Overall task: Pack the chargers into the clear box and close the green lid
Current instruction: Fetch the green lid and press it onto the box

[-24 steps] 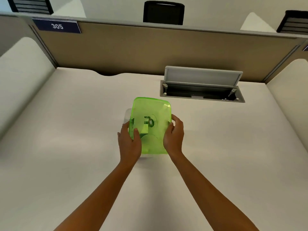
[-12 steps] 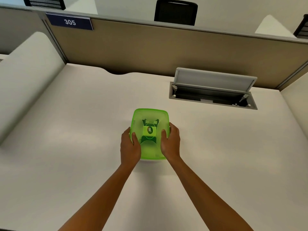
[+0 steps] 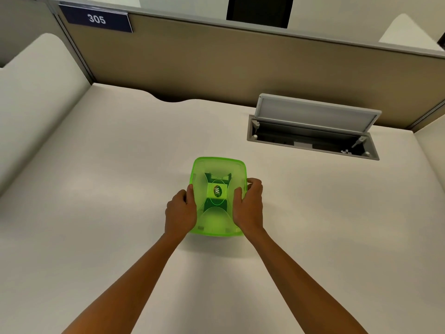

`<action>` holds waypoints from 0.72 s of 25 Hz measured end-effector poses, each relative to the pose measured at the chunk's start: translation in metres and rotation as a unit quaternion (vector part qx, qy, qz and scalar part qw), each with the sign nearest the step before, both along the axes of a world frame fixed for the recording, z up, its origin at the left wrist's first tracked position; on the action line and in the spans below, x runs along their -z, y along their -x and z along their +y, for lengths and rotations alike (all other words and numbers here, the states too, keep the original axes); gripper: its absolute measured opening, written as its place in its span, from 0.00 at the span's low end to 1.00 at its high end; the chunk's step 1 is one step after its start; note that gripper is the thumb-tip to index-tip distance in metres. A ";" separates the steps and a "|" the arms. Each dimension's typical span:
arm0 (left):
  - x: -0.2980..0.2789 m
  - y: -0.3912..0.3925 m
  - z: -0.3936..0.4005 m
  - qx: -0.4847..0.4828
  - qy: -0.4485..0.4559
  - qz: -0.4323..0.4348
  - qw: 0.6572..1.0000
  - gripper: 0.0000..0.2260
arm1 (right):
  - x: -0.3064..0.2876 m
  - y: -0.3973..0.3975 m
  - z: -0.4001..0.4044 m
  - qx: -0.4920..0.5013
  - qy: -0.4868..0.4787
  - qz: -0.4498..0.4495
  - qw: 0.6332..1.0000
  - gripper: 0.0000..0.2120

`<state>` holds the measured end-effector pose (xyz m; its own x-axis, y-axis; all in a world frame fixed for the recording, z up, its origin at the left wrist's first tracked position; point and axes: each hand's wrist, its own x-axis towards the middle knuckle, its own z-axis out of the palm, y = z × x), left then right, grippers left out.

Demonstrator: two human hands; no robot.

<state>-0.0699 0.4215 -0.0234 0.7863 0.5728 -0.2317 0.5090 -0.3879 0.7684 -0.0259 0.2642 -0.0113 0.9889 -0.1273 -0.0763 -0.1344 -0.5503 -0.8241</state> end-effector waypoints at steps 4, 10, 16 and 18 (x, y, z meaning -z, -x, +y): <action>0.001 -0.001 0.001 -0.002 0.002 0.000 1.000 0.24 | 0.004 -0.003 -0.002 -0.004 0.002 0.010 1.000 0.13; -0.003 -0.044 0.015 0.031 -0.023 0.043 0.998 0.24 | -0.004 -0.056 -0.008 0.014 0.014 0.049 0.999 0.18; -0.011 -0.118 0.020 0.062 -0.041 0.027 0.997 0.23 | -0.010 -0.121 0.011 -0.056 0.141 0.106 0.983 0.28; -0.004 -0.120 0.021 0.069 -0.033 0.011 0.997 0.24 | -0.005 -0.128 0.013 -0.055 0.145 0.134 0.979 0.28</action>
<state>0.0499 0.4430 -0.0189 0.8543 0.4733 -0.2149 0.4629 -0.5047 0.7286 0.1016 0.2770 -0.0066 0.9473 -0.0768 -0.3110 -0.2516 -0.7793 -0.5739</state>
